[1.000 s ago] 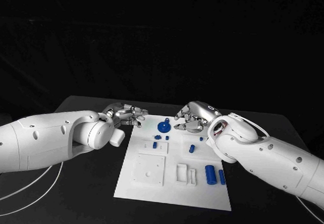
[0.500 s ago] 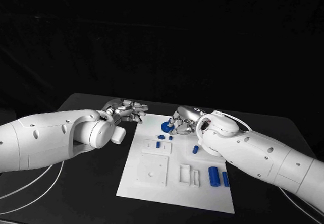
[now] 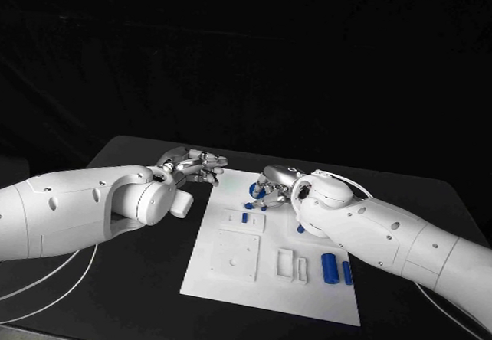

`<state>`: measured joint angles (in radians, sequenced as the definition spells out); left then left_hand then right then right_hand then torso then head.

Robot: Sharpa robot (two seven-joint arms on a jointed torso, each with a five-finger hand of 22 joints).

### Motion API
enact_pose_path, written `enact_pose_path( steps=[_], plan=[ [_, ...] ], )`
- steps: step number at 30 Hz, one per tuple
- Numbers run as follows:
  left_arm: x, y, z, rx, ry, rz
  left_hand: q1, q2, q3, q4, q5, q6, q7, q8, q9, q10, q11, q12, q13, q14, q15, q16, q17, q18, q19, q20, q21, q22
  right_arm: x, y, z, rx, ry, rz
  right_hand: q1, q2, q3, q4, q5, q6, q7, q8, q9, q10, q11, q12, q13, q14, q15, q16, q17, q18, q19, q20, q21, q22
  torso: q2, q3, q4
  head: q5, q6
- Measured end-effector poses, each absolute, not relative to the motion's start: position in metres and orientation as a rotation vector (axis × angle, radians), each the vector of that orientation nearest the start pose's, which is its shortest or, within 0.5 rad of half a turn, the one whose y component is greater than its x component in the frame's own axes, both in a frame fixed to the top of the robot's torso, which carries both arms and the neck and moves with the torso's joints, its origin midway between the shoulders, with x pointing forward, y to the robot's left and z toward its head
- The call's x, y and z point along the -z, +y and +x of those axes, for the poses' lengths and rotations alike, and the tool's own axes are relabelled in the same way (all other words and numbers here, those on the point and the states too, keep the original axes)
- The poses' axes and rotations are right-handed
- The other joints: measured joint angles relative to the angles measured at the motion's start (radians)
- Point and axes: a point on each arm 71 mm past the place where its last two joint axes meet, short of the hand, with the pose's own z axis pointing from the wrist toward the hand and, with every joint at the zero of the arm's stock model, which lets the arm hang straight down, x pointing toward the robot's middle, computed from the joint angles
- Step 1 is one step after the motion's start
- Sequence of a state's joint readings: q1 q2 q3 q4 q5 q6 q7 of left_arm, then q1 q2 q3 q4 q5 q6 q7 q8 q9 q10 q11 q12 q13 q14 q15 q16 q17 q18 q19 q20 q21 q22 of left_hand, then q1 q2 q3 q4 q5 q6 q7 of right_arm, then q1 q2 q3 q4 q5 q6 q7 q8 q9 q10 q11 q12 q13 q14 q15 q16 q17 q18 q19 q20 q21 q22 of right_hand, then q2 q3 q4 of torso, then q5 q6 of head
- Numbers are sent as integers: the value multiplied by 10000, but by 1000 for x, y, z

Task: Assemble the parts on the task board

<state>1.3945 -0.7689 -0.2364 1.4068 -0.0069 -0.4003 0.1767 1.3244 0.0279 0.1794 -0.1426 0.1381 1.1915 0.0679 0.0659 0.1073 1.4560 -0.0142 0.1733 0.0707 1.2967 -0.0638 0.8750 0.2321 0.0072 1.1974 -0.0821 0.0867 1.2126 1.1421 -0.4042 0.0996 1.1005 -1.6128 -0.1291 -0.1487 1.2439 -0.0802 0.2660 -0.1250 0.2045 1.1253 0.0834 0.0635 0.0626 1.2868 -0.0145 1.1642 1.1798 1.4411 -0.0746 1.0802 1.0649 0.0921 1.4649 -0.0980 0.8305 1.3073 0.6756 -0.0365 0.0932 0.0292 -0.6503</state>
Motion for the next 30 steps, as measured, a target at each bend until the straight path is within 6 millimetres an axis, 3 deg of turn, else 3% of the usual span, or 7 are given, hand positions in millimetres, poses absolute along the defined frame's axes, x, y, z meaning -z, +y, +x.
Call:
enact_pose_path(
  steps=[10,18,30],
  plan=[
    [168,215,520,12355,15874,-11029,0,0,0,0,0,0,0,0,-34,0,0,-47,1,0,0,-39,21,0,-1,0,-54,17,208,-88,549,-5658,17557,-2598,-53,52,80,-31,0,12,-12,0,0,0,0,0,38,0,0,0,46,0,0,0,38,0,68,-50,74,-12,-2],
    [167,215,520,12378,15857,-10964,0,0,0,0,0,0,0,0,-50,0,0,-47,1,0,0,-38,29,0,-1,0,-54,23,210,-89,549,-5560,17578,-2668,-53,52,82,-34,0,12,-13,0,0,-1,1,-1,38,0,0,0,75,0,0,0,66,0,79,-62,77,-8,-46],
    [166,215,520,12381,15846,-10920,-17,-17,-24,24,0,-1,0,0,-67,0,0,-47,1,0,0,-83,35,0,-1,0,-104,28,212,-87,549,-5552,17643,-2825,-121,198,630,-144,-380,72,-18,0,0,-2,2,-1,78,0,0,0,106,1,0,0,77,0,67,-81,77,12,-88]
  ],
)
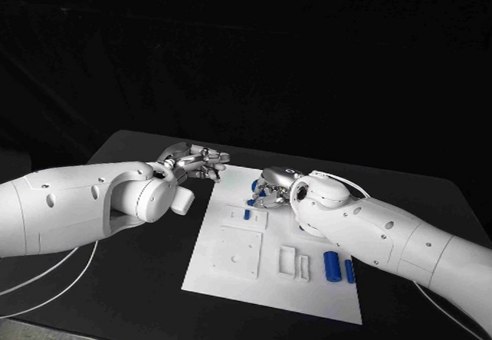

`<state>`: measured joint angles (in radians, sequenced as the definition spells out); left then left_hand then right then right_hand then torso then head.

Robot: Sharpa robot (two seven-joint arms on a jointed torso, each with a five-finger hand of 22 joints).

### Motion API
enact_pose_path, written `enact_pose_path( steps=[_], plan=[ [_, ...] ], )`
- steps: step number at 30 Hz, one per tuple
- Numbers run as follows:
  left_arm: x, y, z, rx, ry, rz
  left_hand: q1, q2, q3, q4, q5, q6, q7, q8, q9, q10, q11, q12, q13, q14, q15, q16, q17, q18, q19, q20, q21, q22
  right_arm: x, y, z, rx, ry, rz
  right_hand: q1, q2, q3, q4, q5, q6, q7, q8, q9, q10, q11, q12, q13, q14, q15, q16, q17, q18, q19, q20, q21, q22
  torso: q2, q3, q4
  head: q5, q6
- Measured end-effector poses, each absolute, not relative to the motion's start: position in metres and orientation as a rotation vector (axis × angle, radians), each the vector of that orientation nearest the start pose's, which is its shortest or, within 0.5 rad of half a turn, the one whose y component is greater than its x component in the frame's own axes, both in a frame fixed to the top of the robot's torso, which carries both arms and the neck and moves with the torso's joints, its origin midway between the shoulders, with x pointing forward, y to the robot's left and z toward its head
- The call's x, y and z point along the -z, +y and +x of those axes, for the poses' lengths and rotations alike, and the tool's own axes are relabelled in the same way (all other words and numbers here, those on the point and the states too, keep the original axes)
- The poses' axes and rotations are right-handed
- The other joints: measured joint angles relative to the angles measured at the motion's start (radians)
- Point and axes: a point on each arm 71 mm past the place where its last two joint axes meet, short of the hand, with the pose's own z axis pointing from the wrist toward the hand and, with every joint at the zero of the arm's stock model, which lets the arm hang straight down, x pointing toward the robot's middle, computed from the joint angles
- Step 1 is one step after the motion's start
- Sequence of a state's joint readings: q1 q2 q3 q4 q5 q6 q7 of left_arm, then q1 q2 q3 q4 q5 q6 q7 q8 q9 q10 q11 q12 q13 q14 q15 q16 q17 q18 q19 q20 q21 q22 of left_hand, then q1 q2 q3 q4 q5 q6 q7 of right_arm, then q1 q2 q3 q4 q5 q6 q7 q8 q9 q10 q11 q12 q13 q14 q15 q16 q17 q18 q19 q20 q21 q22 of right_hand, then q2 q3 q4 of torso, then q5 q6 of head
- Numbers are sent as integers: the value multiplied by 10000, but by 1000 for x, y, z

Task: Assemble the parts on the task board

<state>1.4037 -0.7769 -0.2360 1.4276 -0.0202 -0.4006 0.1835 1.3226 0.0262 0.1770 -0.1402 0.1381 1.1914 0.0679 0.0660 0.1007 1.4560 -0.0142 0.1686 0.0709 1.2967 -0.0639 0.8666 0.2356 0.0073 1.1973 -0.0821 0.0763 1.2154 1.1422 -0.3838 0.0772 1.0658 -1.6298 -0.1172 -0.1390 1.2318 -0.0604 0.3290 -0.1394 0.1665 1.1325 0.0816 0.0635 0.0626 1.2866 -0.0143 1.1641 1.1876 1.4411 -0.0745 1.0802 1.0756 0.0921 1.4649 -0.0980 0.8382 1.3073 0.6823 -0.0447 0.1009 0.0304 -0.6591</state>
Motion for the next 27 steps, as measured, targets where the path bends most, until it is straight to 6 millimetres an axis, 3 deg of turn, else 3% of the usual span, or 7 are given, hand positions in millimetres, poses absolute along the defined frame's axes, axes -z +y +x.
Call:
enact_pose_path(
  steps=[23,27],
  plan=[
    [163,215,520,12424,15830,-10846,-22,-22,3,52,0,0,0,0,-14,0,0,0,1,0,0,0,24,-1,0,0,-11,-2,217,-85,550,-5465,17766,-2934,-91,91,172,-27,-5,72,-14,0,0,-1,1,-1,16,0,0,0,20,-1,0,0,-1,0,10,-21,-7,69,-51],
    [162,214,520,12431,15829,-10835,-22,-22,3,52,0,0,0,0,-13,0,0,0,1,0,0,0,23,0,-1,0,-11,-2,218,-85,551,-5453,17774,-2938,-87,221,484,-76,-350,164,-29,0,0,-1,1,-1,16,0,0,0,20,0,0,0,-1,0,5,-23,-12,77,-59]
  ],
)
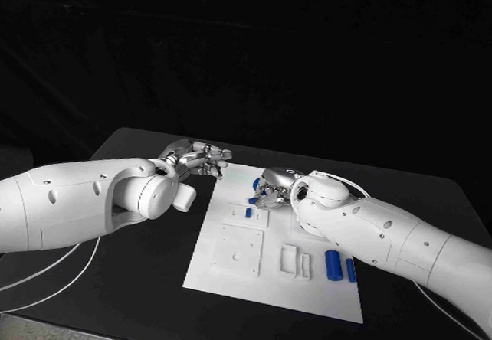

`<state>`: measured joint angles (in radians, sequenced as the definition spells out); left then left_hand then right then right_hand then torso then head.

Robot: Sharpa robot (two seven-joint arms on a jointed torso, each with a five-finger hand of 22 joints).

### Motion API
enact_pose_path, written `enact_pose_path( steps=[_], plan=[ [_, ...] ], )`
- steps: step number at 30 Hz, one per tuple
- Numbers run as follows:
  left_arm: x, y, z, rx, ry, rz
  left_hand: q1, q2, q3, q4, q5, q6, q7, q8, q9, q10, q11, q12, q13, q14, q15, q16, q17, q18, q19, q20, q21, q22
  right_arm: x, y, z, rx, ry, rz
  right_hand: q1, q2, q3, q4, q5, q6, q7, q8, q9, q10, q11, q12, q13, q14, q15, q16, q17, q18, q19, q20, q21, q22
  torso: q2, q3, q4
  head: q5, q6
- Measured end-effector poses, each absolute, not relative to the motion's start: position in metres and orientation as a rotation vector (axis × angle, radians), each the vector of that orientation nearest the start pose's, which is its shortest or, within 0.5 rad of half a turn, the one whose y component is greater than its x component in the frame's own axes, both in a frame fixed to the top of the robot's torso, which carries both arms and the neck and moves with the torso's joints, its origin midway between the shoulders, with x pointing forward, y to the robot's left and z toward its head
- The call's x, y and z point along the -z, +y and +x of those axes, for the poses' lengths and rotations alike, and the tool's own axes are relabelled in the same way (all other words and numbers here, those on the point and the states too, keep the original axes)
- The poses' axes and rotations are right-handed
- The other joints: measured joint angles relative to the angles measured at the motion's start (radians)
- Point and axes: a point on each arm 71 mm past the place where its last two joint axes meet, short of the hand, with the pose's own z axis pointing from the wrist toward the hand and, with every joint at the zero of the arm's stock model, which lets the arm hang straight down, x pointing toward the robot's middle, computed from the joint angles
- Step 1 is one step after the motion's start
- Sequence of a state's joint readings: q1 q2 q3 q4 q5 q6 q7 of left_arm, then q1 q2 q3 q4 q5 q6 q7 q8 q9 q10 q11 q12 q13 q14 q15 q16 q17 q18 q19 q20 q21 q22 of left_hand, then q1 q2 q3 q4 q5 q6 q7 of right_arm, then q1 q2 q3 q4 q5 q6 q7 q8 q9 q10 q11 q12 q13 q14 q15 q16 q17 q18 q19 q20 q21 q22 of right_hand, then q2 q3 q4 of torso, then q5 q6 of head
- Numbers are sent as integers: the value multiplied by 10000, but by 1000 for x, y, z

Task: Assemble the parts on the task board

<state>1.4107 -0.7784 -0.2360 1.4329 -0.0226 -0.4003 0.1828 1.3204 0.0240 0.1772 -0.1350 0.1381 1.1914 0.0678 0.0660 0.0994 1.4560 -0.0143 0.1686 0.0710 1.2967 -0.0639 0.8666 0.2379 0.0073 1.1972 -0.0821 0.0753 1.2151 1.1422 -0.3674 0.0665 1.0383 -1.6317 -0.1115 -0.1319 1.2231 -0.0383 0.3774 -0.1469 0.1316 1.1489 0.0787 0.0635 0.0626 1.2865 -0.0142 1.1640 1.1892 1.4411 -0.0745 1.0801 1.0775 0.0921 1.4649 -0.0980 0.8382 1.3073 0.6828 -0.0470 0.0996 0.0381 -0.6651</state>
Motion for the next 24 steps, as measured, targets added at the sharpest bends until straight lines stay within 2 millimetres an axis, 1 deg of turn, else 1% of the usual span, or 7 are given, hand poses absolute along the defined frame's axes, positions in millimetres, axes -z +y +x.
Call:
enact_pose_path(
  steps=[2,3,4,7,10,22,24],
  plan=[
    [162,214,520,12434,15827,-10829,0,0,0,0,0,0,0,0,0,0,0,0,0,0,0,0,0,-1,0,0,0,0,218,-85,551,-5453,17775,-2942,-19,19,117,-16,-38,47,-48,0,0,0,0,0,9,0,0,0,0,0,0,0,0,6,-4,-1,0,0,-5],
    [162,214,520,12434,15825,-10827,0,0,0,0,0,0,0,0,0,0,0,0,0,0,0,0,0,0,0,0,0,0,218,-85,551,-5453,17776,-2944,-48,67,171,-20,-89,82,-14,0,0,0,0,0,10,0,0,0,-1,0,0,0,0,8,-4,-1,0,0,-6],
    [162,214,520,12435,15824,-10825,0,0,0,0,0,0,0,0,0,0,0,0,0,0,0,0,0,0,0,0,0,0,218,-84,550,-5458,17776,-2950,-19,96,192,-22,-123,106,-32,0,0,0,0,0,11,6,-6,0,0,-14,0,0,0,9,-5,-2,0,0,-7],
    [162,214,520,12436,15825,-10822,0,0,0,0,0,0,0,0,1,0,0,0,0,0,0,0,-1,-1,0,0,0,-1,218,-84,550,-5466,17777,-2960,-19,96,192,-22,-123,132,-58,0,0,4,-4,0,17,28,-28,0,-1,-154,0,0,0,8,-6,-7,0,0,-8],
    [161,214,520,12439,15826,-10816,0,0,0,0,0,0,0,0,1,0,0,0,0,0,0,0,0,0,0,0,0,-1,218,-83,550,-5479,17774,-2970,-52,128,191,-22,-123,135,-61,0,0,38,-37,0,24,28,-28,0,1,-154,0,0,21,8,-6,-8,0,0,-14],
    [161,214,520,12447,15833,-10782,0,0,0,0,0,0,0,0,-14,0,0,0,0,0,0,0,17,0,0,0,0,-2,219,-82,550,-5493,17781,-3000,-56,133,191,-21,-123,205,-73,0,0,39,-37,0,23,27,-26,0,8,-155,0,0,40,7,-6,-18,-7,0,-35],
    [160,214,520,12448,15835,-10778,0,0,0,0,0,0,0,0,-14,0,0,0,0,0,0,0,17,0,0,0,0,-2,219,-82,550,-5492,17783,-3003,-56,133,191,-22,-123,237,-105,0,0,39,-38,0,23,27,-26,0,15,-154,0,0,40,6,-6,-20,-7,0,-35]
  ],
)
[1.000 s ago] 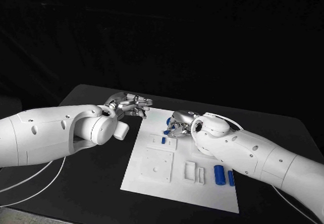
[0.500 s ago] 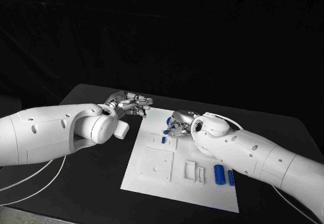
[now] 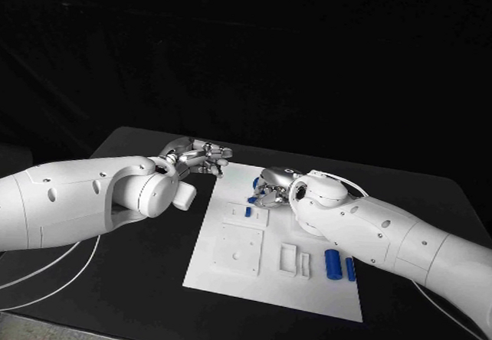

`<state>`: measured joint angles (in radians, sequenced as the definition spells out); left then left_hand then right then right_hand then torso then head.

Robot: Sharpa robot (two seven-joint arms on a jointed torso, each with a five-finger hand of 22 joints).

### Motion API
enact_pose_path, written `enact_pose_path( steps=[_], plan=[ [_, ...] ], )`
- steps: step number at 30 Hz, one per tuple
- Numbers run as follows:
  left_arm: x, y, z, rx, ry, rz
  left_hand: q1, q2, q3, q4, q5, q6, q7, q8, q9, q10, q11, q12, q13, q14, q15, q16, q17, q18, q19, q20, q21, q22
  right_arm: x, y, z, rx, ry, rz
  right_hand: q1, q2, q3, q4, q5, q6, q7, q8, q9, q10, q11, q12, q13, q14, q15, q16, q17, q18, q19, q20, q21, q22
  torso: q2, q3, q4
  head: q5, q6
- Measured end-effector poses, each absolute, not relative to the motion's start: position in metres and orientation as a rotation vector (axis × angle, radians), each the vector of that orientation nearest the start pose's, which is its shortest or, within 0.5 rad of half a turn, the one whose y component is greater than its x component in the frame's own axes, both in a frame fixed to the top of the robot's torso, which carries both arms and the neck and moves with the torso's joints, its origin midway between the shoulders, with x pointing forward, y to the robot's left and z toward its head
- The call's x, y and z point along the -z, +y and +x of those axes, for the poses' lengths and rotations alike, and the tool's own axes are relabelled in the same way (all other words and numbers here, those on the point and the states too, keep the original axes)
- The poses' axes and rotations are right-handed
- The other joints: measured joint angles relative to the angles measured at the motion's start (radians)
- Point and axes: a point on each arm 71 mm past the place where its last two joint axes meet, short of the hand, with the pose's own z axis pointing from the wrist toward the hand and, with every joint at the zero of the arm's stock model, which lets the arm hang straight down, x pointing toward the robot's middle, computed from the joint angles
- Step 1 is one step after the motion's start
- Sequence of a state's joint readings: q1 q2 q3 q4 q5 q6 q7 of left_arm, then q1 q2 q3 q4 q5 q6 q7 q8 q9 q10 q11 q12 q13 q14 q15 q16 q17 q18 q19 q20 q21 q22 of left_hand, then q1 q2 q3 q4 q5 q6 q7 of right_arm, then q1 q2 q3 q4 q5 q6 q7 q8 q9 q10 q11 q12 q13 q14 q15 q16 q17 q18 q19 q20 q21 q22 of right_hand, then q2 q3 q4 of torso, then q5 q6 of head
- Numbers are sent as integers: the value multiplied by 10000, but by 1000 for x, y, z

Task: Assemble the parts on the task board

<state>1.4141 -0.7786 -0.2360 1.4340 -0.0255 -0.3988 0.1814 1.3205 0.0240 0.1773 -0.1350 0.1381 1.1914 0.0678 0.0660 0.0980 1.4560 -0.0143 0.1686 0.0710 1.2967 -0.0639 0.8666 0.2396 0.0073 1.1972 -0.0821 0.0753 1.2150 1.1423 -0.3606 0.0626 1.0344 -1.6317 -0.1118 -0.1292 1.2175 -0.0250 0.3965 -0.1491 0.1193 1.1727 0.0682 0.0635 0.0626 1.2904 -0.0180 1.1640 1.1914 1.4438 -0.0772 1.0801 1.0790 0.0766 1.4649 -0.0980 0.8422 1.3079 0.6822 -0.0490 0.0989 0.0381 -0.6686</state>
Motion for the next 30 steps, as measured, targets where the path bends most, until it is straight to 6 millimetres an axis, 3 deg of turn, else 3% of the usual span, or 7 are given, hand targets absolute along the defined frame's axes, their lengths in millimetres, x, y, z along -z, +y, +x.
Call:
enact_pose_path(
  steps=[6,17,30],
  plan=[
    [160,214,520,12460,15852,-10763,0,0,0,0,0,0,0,0,1,0,0,0,0,0,0,0,-1,0,0,0,0,0,219,-81,550,-5499,17786,-3009,-38,37,0,0,0,86,-2,0,0,0,0,0,-1,-1,0,0,0,-1,0,0,0,-1,-2,0,0,-7,0],
    [160,214,520,12460,15867,-10718,0,0,0,0,0,0,0,0,-11,0,0,0,0,0,0,0,10,-1,0,0,0,-9,219,-85,550,-5736,17776,-2592,-96,199,776,-253,433,349,-46,-40,-5,36,-35,0,-2,34,-33,-46,-1,0,38,-37,0,-2,-7,-6,-12,6,11],
    [159,218,522,12364,15844,-10559,0,0,24,77,0,-71,71,0,-72,0,0,0,0,0,0,0,18,0,0,0,0,-9,216,-99,550,-6708,17908,-968,-174,168,952,-373,512,472,-74,-28,11,73,-68,0,11,31,-106,-46,23,0,0,-74,-1,-3,-8,7,-32,5,41]
  ],
)
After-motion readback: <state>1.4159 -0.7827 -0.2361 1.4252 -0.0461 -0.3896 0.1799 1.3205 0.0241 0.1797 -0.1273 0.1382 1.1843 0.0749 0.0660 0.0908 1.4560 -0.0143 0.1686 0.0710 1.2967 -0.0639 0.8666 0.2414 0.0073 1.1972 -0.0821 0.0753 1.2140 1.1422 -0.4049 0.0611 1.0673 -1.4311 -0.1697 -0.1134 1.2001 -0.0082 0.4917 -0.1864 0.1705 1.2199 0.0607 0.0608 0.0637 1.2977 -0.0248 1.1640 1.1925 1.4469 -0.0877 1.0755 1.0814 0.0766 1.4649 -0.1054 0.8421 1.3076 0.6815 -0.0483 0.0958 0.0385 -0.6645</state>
